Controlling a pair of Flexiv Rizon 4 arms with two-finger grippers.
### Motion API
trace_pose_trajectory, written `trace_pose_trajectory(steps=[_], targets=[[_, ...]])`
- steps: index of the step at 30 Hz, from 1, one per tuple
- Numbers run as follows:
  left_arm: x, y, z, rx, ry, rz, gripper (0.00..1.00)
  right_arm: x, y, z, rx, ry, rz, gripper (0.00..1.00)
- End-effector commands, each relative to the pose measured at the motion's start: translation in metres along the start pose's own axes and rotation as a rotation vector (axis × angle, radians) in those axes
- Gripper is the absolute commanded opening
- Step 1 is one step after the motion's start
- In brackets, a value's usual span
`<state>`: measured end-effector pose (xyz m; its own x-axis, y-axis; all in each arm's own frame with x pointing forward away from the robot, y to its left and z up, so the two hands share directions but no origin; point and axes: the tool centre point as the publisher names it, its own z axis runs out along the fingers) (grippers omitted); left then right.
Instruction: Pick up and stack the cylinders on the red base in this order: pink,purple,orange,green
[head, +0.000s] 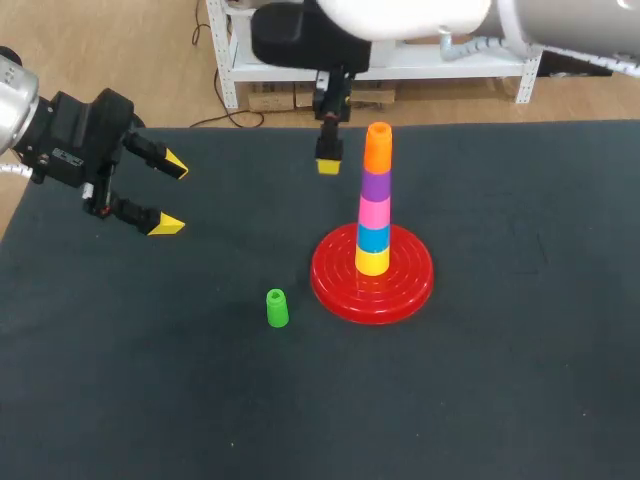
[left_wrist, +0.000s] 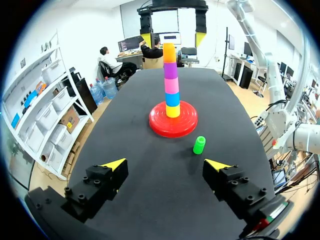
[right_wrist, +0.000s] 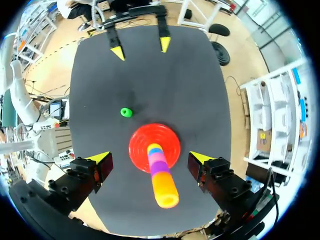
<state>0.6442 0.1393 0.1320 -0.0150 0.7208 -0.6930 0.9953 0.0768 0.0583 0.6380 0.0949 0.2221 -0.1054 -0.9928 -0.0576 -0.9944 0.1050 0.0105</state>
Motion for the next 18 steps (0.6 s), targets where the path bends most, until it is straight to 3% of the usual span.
trace_pose_trajectory(steps=[1,18], targets=[[0.001,0.000,0.000,-0.002,-0.004,0.002,1.00,-0.014,-0.004,0.018,-0.022,0.030,-0.012,1.00],[0.001,0.000,0.000,-0.002,-0.004,0.002,1.00,-0.025,-0.005,0.078,-0.094,0.006,0.029,1.00]])
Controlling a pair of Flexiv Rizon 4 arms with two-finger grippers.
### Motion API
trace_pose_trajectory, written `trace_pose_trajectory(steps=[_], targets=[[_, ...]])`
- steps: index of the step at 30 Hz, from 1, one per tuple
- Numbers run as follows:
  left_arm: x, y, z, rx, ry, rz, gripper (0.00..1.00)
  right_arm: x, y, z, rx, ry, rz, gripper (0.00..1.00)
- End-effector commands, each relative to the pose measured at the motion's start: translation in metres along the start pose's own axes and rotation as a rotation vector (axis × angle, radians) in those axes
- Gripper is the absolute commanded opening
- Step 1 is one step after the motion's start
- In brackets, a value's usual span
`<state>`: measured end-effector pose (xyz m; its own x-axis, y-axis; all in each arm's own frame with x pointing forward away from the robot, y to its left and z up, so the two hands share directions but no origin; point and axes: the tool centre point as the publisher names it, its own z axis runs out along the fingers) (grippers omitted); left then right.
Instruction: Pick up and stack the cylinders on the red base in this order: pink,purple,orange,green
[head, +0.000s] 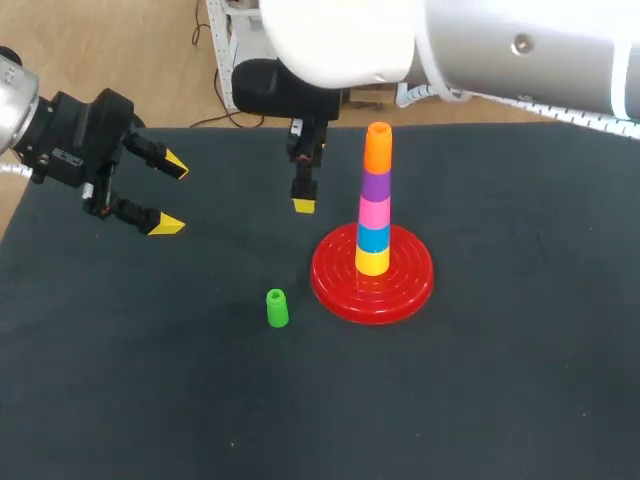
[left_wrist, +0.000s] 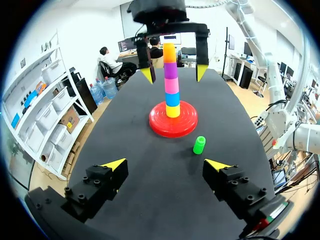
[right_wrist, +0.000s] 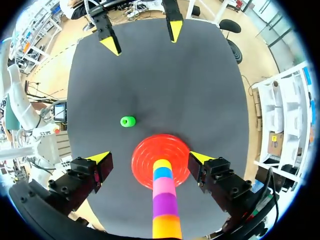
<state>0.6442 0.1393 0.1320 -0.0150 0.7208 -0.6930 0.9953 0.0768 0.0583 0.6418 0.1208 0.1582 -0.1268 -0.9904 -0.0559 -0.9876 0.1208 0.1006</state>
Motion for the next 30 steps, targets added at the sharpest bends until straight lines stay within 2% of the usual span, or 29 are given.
trace_pose_trajectory(steps=[1,8,11,18,30], targets=[[0.001,0.000,0.000,-0.002,-0.004,0.002,1.00,-0.003,-0.004,0.016,-0.012,0.009,0.007,1.00],[0.001,0.000,0.000,-0.002,-0.004,0.002,1.00,-0.010,-0.007,0.042,-0.043,-0.006,0.017,1.00],[0.001,0.000,0.000,-0.002,-0.004,0.002,1.00,-0.009,-0.008,0.051,-0.030,-0.010,0.047,1.00],[0.001,0.000,0.000,-0.002,-0.004,0.002,1.00,-0.014,0.003,0.074,-0.040,-0.012,0.061,1.00],[0.001,0.000,0.000,-0.002,-0.004,0.002,1.00,-0.004,0.017,0.087,-0.037,0.005,0.064,1.00]])
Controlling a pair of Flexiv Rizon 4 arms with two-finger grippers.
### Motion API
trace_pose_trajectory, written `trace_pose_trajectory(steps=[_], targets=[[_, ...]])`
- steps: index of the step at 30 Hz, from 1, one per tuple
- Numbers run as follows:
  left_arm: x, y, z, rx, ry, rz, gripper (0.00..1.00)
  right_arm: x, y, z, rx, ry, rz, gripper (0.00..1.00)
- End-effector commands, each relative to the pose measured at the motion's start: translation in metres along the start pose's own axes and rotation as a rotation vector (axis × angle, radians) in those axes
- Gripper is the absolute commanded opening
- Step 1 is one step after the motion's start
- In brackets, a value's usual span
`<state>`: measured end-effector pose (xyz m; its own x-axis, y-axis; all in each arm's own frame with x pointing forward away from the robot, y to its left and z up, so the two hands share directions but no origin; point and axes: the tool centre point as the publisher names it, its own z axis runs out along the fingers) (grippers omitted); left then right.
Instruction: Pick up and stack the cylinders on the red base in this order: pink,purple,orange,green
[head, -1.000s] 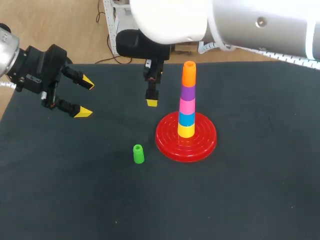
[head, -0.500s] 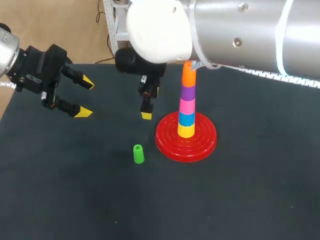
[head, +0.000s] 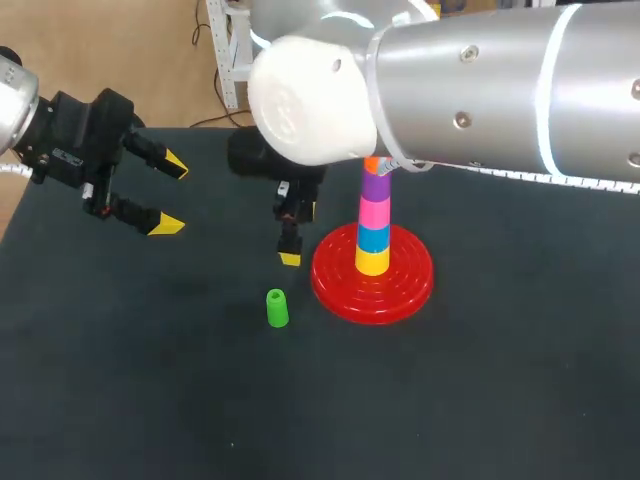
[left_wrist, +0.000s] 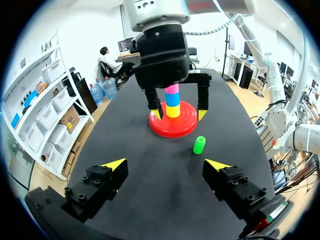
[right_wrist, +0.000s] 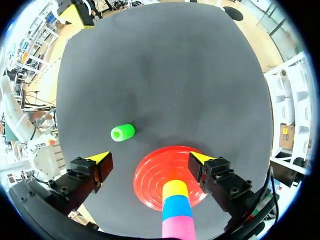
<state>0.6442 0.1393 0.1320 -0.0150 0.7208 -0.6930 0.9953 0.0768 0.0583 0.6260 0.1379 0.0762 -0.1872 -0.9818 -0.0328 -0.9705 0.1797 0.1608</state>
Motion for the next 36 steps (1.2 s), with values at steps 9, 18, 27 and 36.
trace_pose_trajectory(steps=[9,18,27,36], targets=[[0.001,0.000,0.000,-0.002,-0.004,0.002,1.00,0.003,0.012,0.013,0.046,-0.010,-0.014,1.00],[0.001,0.000,0.000,-0.002,-0.004,0.002,1.00,-0.010,0.033,0.027,-0.002,-0.024,-0.047,1.00],[0.001,0.000,0.000,-0.002,-0.004,0.002,1.00,-0.012,0.039,0.037,-0.003,-0.020,-0.061,1.00],[0.001,0.000,0.000,-0.002,-0.004,0.002,1.00,-0.015,0.044,0.047,0.005,-0.013,-0.066,1.00]])
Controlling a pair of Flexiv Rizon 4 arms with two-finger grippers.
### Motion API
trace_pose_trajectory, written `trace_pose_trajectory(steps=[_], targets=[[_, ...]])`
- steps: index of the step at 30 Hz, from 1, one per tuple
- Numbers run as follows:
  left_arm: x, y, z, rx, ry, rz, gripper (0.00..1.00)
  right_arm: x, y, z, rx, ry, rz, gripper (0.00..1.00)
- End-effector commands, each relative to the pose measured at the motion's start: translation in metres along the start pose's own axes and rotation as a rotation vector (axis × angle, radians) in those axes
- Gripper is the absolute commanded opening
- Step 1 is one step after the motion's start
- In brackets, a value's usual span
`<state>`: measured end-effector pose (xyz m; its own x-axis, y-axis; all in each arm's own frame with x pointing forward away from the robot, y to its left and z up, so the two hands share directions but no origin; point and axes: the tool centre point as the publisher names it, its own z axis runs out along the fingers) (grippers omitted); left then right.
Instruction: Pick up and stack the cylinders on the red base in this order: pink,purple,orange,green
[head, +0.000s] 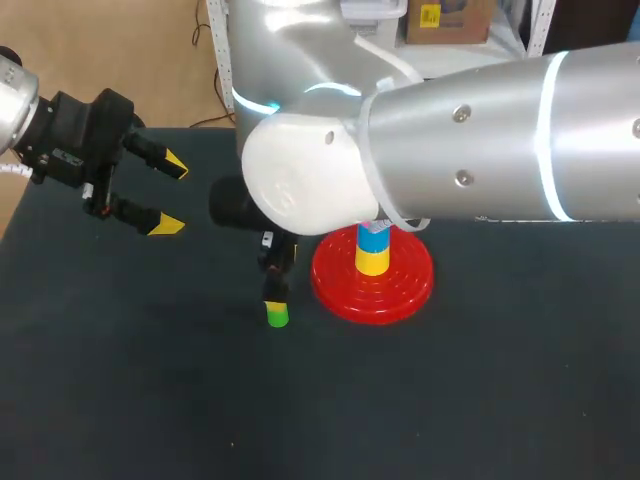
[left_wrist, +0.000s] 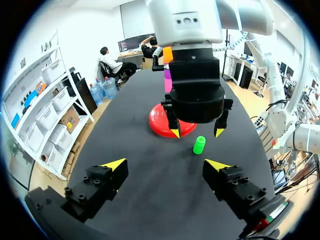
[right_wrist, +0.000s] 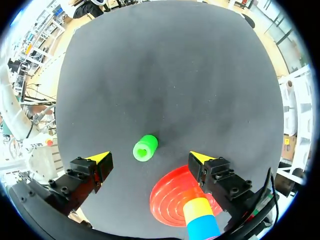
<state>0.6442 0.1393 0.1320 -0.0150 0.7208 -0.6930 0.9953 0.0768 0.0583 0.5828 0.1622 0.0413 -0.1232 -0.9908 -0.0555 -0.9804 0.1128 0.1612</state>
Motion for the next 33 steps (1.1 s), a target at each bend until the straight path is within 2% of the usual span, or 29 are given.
trace_pose_trajectory(steps=[1,9,33], targets=[[0.001,0.000,0.000,-0.002,-0.004,0.002,1.00,-0.001,0.003,0.006,0.009,-0.002,0.002,1.00],[0.001,0.000,0.000,-0.002,-0.004,0.002,1.00,-0.004,0.006,0.013,0.036,0.005,-0.002,1.00],[0.001,0.000,0.000,-0.002,-0.004,0.002,1.00,-0.005,0.007,0.028,0.022,0.031,-0.014,1.00]])
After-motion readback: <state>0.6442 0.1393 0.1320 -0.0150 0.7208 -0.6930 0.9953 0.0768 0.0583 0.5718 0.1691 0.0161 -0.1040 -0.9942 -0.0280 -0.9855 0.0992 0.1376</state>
